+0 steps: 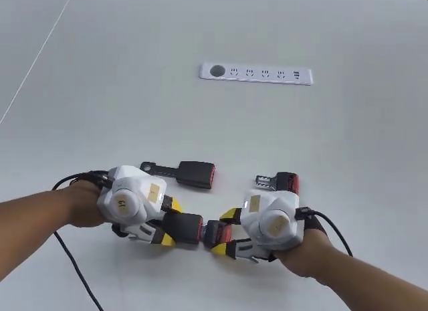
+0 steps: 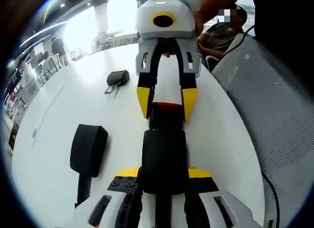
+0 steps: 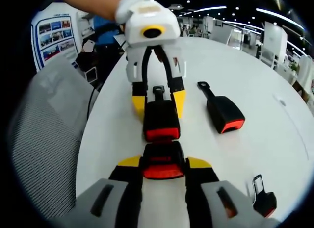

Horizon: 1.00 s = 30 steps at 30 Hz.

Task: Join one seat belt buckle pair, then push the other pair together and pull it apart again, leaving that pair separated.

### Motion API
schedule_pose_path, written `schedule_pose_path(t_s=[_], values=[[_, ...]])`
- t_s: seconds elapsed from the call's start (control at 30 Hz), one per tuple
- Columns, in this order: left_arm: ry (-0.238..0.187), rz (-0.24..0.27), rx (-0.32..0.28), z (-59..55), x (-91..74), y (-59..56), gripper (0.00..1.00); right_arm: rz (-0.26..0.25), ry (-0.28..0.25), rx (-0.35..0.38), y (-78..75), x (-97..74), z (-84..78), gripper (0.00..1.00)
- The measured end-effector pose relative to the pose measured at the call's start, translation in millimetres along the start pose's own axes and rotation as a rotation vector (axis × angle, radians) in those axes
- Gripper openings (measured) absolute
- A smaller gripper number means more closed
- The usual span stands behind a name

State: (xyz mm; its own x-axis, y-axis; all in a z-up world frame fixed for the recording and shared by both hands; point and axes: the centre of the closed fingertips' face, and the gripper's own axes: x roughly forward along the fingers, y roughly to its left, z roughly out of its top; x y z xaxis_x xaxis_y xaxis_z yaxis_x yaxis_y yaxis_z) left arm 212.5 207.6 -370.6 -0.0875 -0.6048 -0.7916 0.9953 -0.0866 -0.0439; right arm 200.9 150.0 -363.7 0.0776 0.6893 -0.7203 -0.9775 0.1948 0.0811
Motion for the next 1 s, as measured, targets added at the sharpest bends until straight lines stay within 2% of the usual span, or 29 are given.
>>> schedule_pose_path(t_s=[0.1, 0.23, 0.53, 1.0], values=[[0.004, -0.007, 0.01, 1.2, 0.1, -1.0, 0.33, 0.002, 0.0, -0.001, 0.7, 0.5, -0.3, 0.32], [-0.013, -0.002, -0.011, 1.8, -0.5, -1.3, 0.33, 0.002, -0.012, -0.003, 1.0, 0.4, -0.2, 0.32], [-0.034, 0.001, -0.012, 1.6, -1.2, -1.8, 0.33, -0.006, -0.038, -0.013, 0.9, -0.5, -0.3, 0.32], [-0.033, -0.006, 0.001, 0.6, 0.2, -3.9, 0.33, -0.001, -0.063, -0.025, 3.3, -1.4, -2.2, 0.31]])
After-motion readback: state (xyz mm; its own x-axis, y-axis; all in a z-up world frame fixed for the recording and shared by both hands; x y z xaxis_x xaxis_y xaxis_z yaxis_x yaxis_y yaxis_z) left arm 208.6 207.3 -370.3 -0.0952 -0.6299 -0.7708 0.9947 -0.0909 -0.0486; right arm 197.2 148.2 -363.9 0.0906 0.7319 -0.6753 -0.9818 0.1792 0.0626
